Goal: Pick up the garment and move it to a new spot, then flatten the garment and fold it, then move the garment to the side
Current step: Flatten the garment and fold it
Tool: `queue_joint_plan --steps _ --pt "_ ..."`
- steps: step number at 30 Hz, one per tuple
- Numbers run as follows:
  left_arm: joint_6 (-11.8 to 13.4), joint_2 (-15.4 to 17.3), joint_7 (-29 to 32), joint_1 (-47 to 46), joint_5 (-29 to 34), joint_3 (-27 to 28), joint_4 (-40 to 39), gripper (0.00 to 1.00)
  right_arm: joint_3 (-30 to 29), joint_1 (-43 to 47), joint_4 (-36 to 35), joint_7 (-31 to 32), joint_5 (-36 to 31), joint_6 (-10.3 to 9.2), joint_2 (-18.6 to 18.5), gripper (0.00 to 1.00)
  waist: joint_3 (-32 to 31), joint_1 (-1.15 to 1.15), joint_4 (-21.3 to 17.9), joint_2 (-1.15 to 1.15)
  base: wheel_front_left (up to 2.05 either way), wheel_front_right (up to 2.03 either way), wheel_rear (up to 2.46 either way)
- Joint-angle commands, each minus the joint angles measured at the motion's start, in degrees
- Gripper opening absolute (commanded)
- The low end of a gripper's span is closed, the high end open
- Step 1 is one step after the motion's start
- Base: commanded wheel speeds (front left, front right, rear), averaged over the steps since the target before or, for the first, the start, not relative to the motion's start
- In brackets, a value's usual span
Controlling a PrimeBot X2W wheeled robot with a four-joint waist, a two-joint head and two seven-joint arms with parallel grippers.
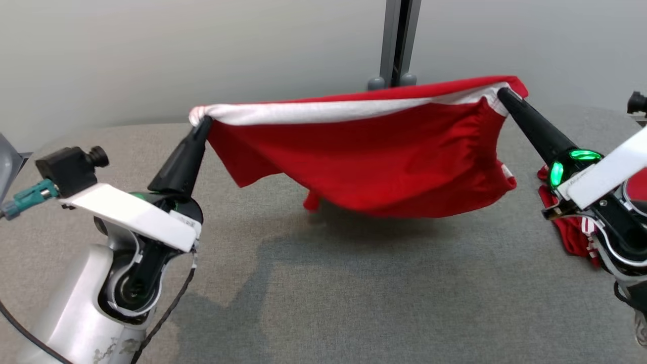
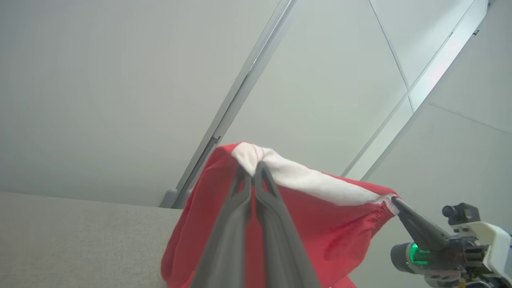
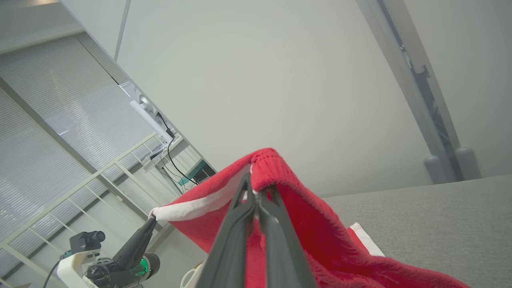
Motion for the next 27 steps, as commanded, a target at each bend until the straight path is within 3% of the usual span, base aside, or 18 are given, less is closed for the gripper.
queue_joint_plan --steps 1,3,4,10,16,22,27 --pt "1.11 -0.29 0.34 -0.57 -1.17 0.93 -0.84 0.0 -0.91 -0.61 0.24 1.63 3.75 0.01 1.04 0.0 -0.72 0.0 -0.16 0.0 0.0 0.0 0.0" --pt "1.73 -0.45 0.7 -0.74 -1.63 1.24 -1.41 0.0 -1.89 -1.19 0.38 2.25 5.81 0.02 1.44 0.0 -0.98 0.0 -0.2 0.0 0.0 0.0 0.0" --pt "3.31 -0.9 1.36 -0.83 -2.88 1.94 -1.93 0.0 -3.78 -1.67 1.0 3.12 10.66 0.02 3.29 0.0 -1.55 0.0 -0.26 0.0 0.0 0.0 0.0" --pt "9.01 -2.62 2.94 -0.5 -6.15 3.81 -2.16 0.0 -5.96 -2.96 5.27 5.69 21.41 0.02 6.75 0.0 -2.44 0.0 -0.5 0.0 0.0 0.0 0.0" --pt "12.03 -4.62 3.77 -1.9 -9.68 6.11 -1.47 0.0 -5.91 -5.75 10.74 4.78 29.41 0.07 8.52 0.0 -1.91 0.0 -0.66 0.0 0.0 0.0 0.0" --pt "15.12 -6.92 5.73 -5.53 -14.15 8.63 -0.09 0.0 -2.68 -12.52 16.08 1.15 38.5 0.07 9.4 0.0 1.24 0.0 -1.14 0.0 0.0 0.0 0.0" --pt "17.96 -8.13 6.46 -13.25 -15.23 9.9 3.2 0.0 3.19 -23.58 20.98 -3.81 42.76 0.07 8.65 0.0 6.62 0.0 -1.52 0.0 0.0 0.0 0.0"
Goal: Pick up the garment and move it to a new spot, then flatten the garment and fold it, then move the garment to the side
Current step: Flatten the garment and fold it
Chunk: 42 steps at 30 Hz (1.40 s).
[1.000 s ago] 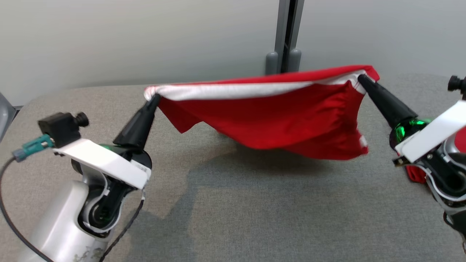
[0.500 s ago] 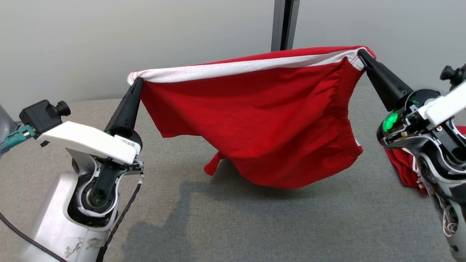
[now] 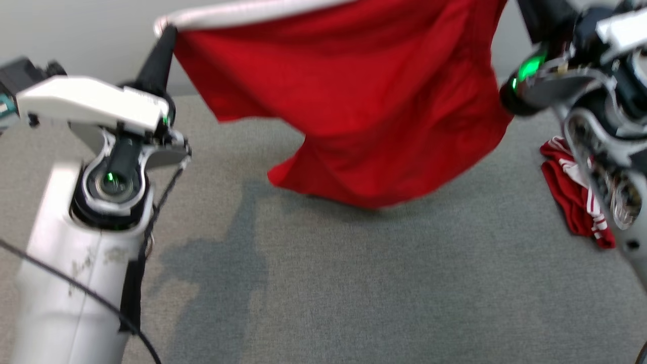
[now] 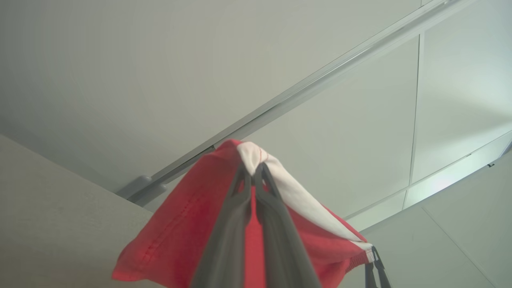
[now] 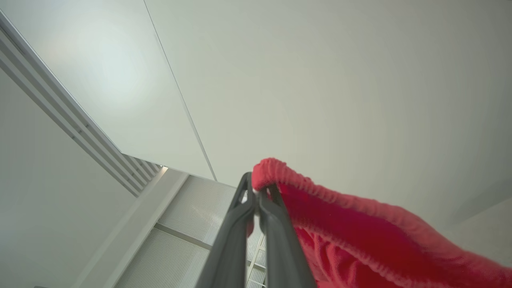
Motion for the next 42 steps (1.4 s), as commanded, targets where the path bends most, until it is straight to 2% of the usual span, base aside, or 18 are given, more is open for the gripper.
queue_joint_plan --steps 1,2,4,5,9,14,15,21,24,31,36,42 --pt "0.33 0.03 -0.04 -2.08 -0.47 0.45 0.62 0.0 0.42 -1.86 0.79 -0.76 0.31 0.14 -0.54 0.0 3.24 0.0 -0.25 0.0 0.0 0.0 0.0" --pt "0.78 -0.13 0.11 -4.34 -0.31 0.47 1.64 0.0 1.65 -4.45 1.82 -1.6 0.76 0.14 -0.59 0.0 4.59 0.0 -0.24 0.0 0.0 0.0 0.0" --pt "1.51 -0.53 0.15 -14.6 1.77 -0.36 7.28 0.0 6.17 -16.31 6.66 -3.92 0.84 0.14 -0.98 0.0 10.51 0.0 -0.07 0.0 0.0 0.0 0.0" --pt "1.53 -0.64 -0.12 -17.59 2.31 -0.43 8.93 0.0 7.27 -19.51 7.98 -4.45 0.16 0.14 -1.09 0.0 12.07 0.0 -0.04 0.0 0.0 0.0 0.0" --pt "0.19 -1.24 -2.33 -29.52 5.03 -1.06 15.18 0.0 9.77 -31.35 12.03 -6.44 -3.25 0.13 -0.96 0.0 18.05 0.0 0.08 0.0 0.0 0.0 0.0" --pt "-2.87 -2.94 -8.59 -43.31 8.5 -0.98 24.24 0.0 9.84 -42.2 13.94 -11.04 -10.94 0.14 -0.94 0.0 24.01 0.0 0.47 0.0 0.0 0.0 0.0" --pt "-6.07 -4.49 -13.54 -48.57 8.19 0.45 29.26 0.0 7.82 -43.35 10.39 -12.95 -14.27 0.12 -0.5 0.0 26.62 0.0 0.89 0.0 0.0 0.0 0.0" --pt "-13.81 -6.39 -19.94 -51.07 7.31 0.39 37.82 0.0 4.11 -37.13 7.0 -11.96 -16.31 0.14 0.97 0.0 29.36 0.0 2.08 0.0 0.0 0.0 0.0" --pt "-16.31 -6.98 -20.81 -49.82 6.23 -0.16 41.84 0.0 3.12 -32.77 6.76 -10.9 -17.43 0.14 1.12 0.0 30.98 0.0 2.9 0.0 0.0 0.0 0.0" --pt "-19.2 -7.22 -21.22 -45.64 5.39 -3.98 49.72 0.0 1.56 -23.8 5.89 -7.08 -20.16 0.14 1.86 0.0 32.17 0.0 4.06 0.0 0.0 0.0 0.0" --pt "-20.37 -7.14 -20.81 -43.81 4.43 -4.6 52.76 0.0 -0.05 -19.41 5.44 -5.06 -20.73 0.14 2.27 0.0 31.23 0.0 4.43 0.0 0.0 0.0 0.0" --pt "-21.34 -5.83 -17.12 -40.02 7.18 -8.42 56.39 0.0 -0.14 -12.12 4.03 0.13 -21.85 0.13 2.61 0.0 28.16 0.0 4.5 0.0 0.0 0.0 0.0"
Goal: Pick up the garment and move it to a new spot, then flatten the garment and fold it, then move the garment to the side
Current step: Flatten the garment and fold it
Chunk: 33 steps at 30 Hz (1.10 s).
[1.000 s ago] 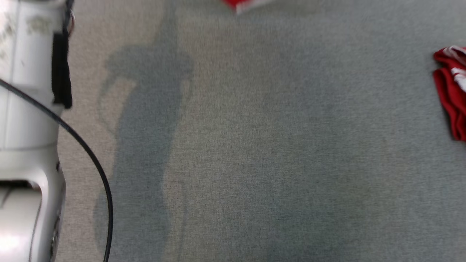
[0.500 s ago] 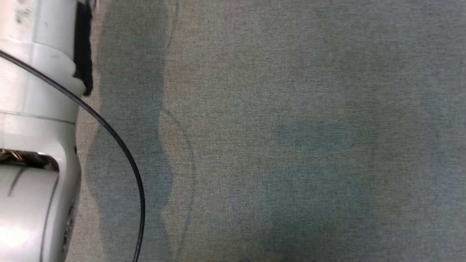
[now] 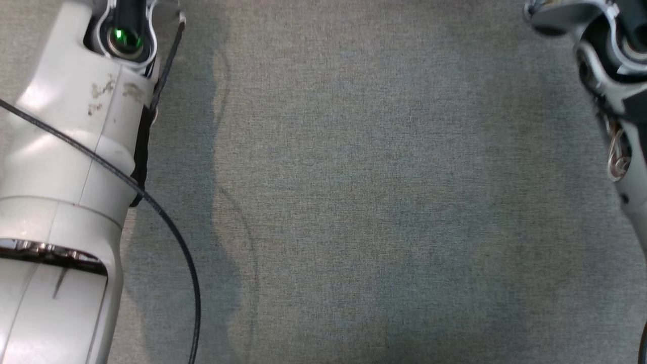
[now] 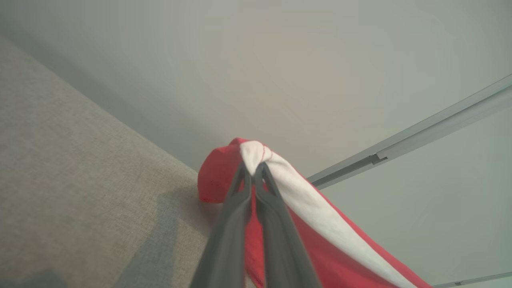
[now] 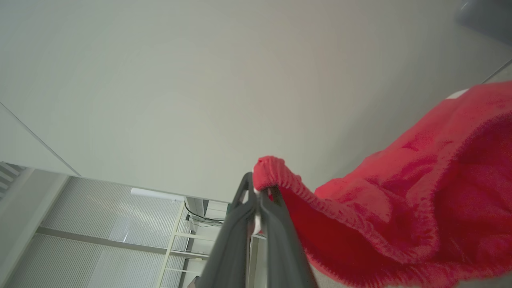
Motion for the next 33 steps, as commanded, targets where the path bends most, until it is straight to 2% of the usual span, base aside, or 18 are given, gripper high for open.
queue_joint_plan --steps 1,7,12,21,22,24,25,33 --pt "-0.24 0.79 0.68 1.41 0.81 -0.62 0.69 0.0 -0.08 2.12 -0.56 0.91 -0.4 0.12 -0.2 0.0 -1.55 0.0 0.07 0.0 0.0 0.0 0.0" --pt "-0.59 2.36 3.98 8.17 2.06 -3.83 1.82 0.0 0.42 9.89 -2.31 5.36 -1.66 0.12 0.11 0.0 -5.92 0.0 0.04 0.0 0.0 0.0 0.0" --pt "-0.65 3.23 5.97 14.86 1.89 -5.69 -0.59 0.0 2.37 15.54 -2.67 9.57 -3.6 0.12 -0.74 0.0 -9.58 0.0 0.33 0.0 0.0 0.0 0.0" --pt "-0.66 6.09 8.73 26.57 4.39 -11.67 -3.66 0.0 8.14 23.56 0.69 16.44 -7.87 0.12 -3.37 0.0 -16.32 0.0 0.78 0.0 0.0 0.0 0.0" --pt "-0.61 6.64 9.32 30.24 4.96 -13.78 -4.98 0.0 9.56 25.91 1.63 17.68 -8.74 0.12 -3.92 0.0 -18.55 0.0 1.08 0.0 0.0 0.0 0.0" --pt "-0.61 6.97 9.39 31.0 5.01 -14.17 -5.35 0.0 9.8 26.44 1.77 17.94 -8.86 0.12 -4.05 0.0 -19.06 0.0 1.17 0.0 0.0 0.0 0.0" --pt "-0.61 8.06 10.14 34.22 5.88 -16.39 -6.85 0.0 10.62 28.73 3.44 19.57 -8.44 0.12 -4.23 0.0 -21.53 0.0 1.69 0.0 0.0 0.0 0.0" --pt "-0.6 10.01 10.15 39.32 6.72 -19.62 -9.34 0.0 13.77 32.97 6.0 26.96 -7.06 0.12 -4.33 0.0 -26.11 0.0 2.32 0.0 0.0 0.0 0.0"
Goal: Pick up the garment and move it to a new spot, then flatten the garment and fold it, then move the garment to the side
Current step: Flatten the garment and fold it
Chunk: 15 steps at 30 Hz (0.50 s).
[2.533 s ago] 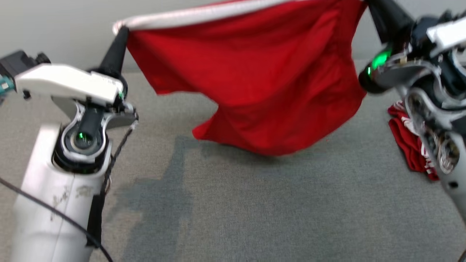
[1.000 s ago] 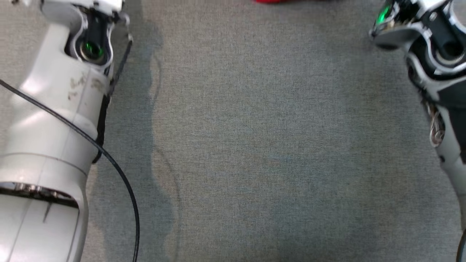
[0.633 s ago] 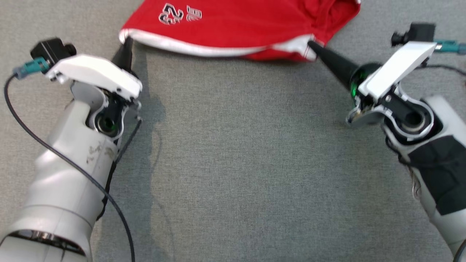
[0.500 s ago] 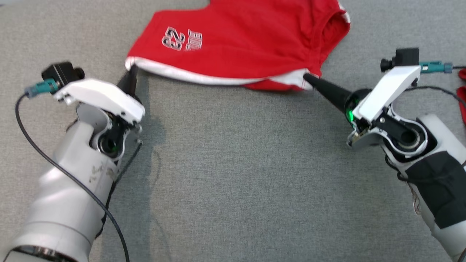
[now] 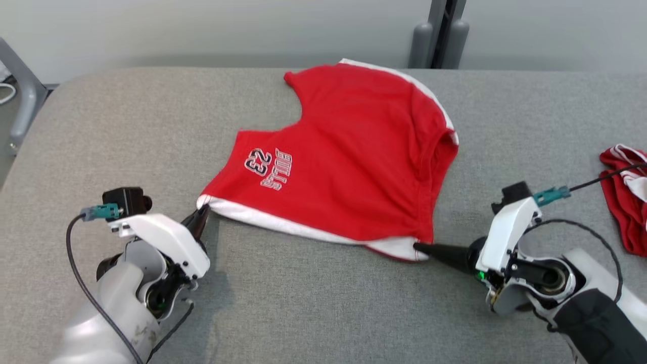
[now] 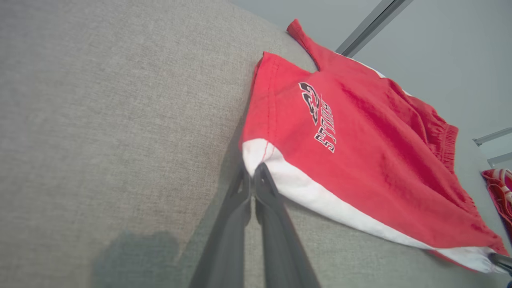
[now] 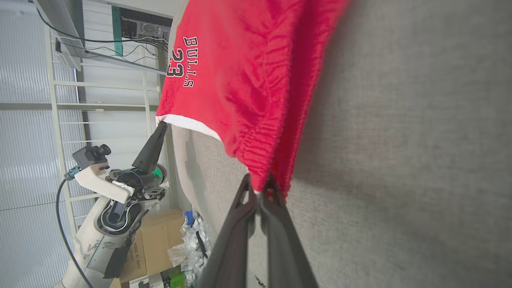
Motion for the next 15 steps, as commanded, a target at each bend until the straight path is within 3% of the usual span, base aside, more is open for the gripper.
queue_joint_plan --steps 1,7,15 --pt "-0.1 0.96 -0.2 1.58 0.31 -0.47 -0.49 0.0 0.67 1.57 0.13 1.94 0.58 0.12 -0.25 0.0 -1.88 0.0 0.34 0.0 0.0 0.0 0.0" --pt "-0.1 2.78 -0.87 5.84 0.27 -1.67 -3.11 0.0 2.77 5.75 -0.59 7.54 2.07 0.12 -1.67 0.0 -5.62 0.0 0.82 0.0 0.0 0.0 0.0" --pt "0.29 4.57 -1.99 12.07 -2.01 -0.7 -9.17 0.0 1.32 12.72 -5.16 7.56 5.49 0.12 -3.83 0.0 -8.94 0.0 2.55 0.0 0.0 0.0 0.0"
